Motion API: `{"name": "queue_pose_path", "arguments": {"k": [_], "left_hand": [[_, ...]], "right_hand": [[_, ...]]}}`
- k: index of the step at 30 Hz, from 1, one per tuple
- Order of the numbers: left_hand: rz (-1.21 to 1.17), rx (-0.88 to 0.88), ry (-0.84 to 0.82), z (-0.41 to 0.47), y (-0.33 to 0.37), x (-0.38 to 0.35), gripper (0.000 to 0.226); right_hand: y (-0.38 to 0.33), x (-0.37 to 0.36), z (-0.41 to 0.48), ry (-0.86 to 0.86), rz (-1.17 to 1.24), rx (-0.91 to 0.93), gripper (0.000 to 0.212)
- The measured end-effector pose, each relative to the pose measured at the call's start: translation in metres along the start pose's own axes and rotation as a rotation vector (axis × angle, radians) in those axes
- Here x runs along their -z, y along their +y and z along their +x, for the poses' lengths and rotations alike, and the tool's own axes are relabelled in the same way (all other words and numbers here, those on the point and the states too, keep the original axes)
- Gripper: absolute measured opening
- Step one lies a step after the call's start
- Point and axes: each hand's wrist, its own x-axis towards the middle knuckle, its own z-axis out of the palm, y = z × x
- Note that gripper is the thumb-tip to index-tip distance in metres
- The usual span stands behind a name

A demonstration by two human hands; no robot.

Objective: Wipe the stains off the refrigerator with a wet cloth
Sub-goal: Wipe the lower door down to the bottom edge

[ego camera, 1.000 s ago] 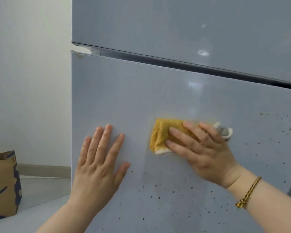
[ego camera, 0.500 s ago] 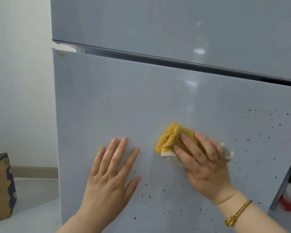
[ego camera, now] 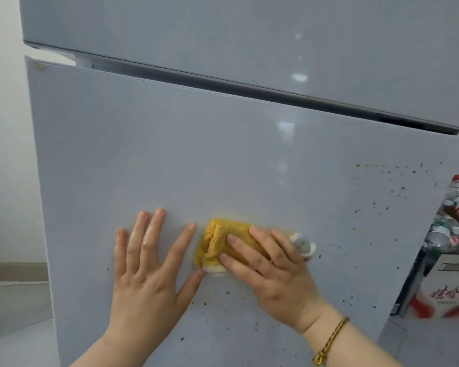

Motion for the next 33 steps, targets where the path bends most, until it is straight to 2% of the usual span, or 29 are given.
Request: {"name": "queue_pose_path", "arguments": {"k": [2, 4, 7, 9, 11, 13, 15, 17, 19, 20, 23, 28, 29, 30, 33], "left_hand": [[0.004, 0.013, -0.024, 0.001, 0.001, 0.000, 0.051], [-0.019, 0.045, -0.048, 0.000, 0.003, 0.001, 0.053], [-0.046, 0.046, -0.053, 0.000, 0.006, 0.000, 0.055], [-0.072, -0.014, -0.045, 0.000, 0.008, -0.002, 0.051], [-0.087, -0.085, -0.039, 0.000, 0.014, -0.006, 0.046], [-0.084, -0.106, -0.046, -0.001, 0.020, -0.009, 0.046], [-0.056, -0.099, -0.047, -0.001, 0.023, -0.013, 0.050], [-0.020, -0.119, -0.045, -0.001, 0.021, -0.017, 0.052], [-0.014, -0.137, -0.025, -0.002, 0.019, -0.018, 0.050], [-0.015, -0.139, -0.012, -0.002, 0.019, -0.018, 0.049], [-0.002, -0.140, 0.039, -0.001, 0.021, -0.019, 0.049], [0.015, -0.167, 0.095, -0.001, 0.022, -0.025, 0.056], [0.021, -0.165, 0.097, -0.001, 0.022, -0.026, 0.057], [0.022, -0.161, 0.096, 0.000, 0.023, -0.026, 0.057], [0.009, -0.146, 0.099, -0.002, 0.026, -0.026, 0.055]], "right_hand": [[0.038, 0.007, 0.010, 0.019, -0.032, 0.094, 0.038], [0.078, 0.014, 0.021, 0.073, -0.053, 0.017, 0.039], [0.117, 0.017, 0.029, 0.170, -0.086, -0.329, 0.043], [0.109, 0.015, 0.029, 0.246, -0.075, -0.599, 0.050], [0.077, 0.005, 0.020, 0.242, -0.052, -0.706, 0.055], [0.042, -0.002, 0.003, 0.166, -0.040, -0.604, 0.053], [0.035, 0.001, -0.009, 0.116, -0.057, -0.408, 0.046], [0.059, 0.010, -0.007, 0.092, -0.087, -0.250, 0.039], [0.094, 0.016, 0.000, 0.097, -0.160, -0.207, 0.040], [0.111, 0.017, 0.002, 0.116, -0.174, -0.269, 0.042], [0.136, 0.013, 0.001, 0.215, -0.091, -0.661, 0.049], [0.124, 0.014, -0.004, 0.327, 0.081, -1.333, 0.055], [0.117, 0.014, -0.002, 0.318, 0.083, -1.376, 0.056], [0.110, 0.014, 0.000, 0.303, 0.075, -1.331, 0.055], [0.104, 0.012, -0.010, 0.186, 0.035, -0.860, 0.047]]}}
